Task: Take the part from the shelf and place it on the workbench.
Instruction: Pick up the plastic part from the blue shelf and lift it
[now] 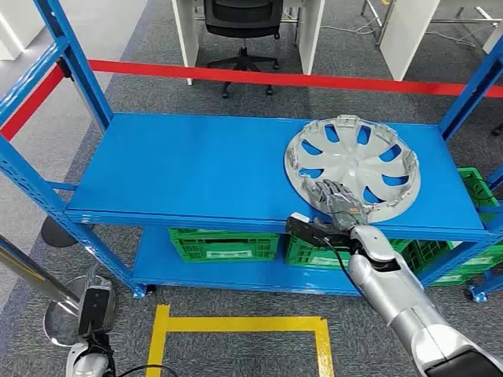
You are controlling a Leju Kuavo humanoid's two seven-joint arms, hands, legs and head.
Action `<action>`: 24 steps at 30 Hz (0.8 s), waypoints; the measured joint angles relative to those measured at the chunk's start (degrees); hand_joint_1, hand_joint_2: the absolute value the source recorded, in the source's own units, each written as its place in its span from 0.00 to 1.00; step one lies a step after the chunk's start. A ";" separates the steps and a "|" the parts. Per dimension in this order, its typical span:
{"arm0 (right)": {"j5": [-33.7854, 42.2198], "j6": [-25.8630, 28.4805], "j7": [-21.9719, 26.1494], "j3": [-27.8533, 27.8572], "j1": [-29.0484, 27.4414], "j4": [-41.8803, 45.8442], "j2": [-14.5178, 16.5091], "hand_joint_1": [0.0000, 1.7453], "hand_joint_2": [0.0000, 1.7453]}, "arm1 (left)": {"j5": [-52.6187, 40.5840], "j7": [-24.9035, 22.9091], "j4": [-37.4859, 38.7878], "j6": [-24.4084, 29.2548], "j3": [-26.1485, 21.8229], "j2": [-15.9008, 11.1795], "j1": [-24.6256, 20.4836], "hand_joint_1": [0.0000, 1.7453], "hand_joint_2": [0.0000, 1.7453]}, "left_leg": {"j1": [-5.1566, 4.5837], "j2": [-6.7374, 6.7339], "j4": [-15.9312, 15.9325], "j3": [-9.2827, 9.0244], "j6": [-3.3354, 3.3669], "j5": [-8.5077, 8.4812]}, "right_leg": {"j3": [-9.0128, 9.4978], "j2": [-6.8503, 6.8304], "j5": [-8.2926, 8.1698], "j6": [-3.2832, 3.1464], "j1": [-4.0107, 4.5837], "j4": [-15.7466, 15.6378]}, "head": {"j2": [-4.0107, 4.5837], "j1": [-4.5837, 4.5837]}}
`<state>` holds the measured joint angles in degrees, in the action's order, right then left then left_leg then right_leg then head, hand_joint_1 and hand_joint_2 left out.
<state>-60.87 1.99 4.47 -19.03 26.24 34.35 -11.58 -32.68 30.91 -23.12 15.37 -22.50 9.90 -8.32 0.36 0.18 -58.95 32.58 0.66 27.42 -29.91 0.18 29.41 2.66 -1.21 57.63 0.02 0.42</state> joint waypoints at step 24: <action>3.53 -1.10 0.24 -2.74 2.06 -1.27 0.32 1.00 1.00 | 5.79 0.00 -0.03 1.72 3.04 -0.39 0.01 0.00 0.00 | 0.00 0.00 0.00 0.00 -0.03 -0.04 | -0.01 0.01 -0.01 -0.01 0.01 0.00 | 0.00 0.00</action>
<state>-57.34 0.88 4.71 -21.77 28.30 33.08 -11.26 -26.89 30.91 -23.15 17.09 -19.47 9.51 -8.31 0.36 0.18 -58.95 32.58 0.64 27.38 -29.92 0.19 29.40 2.64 -1.20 57.63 0.02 0.42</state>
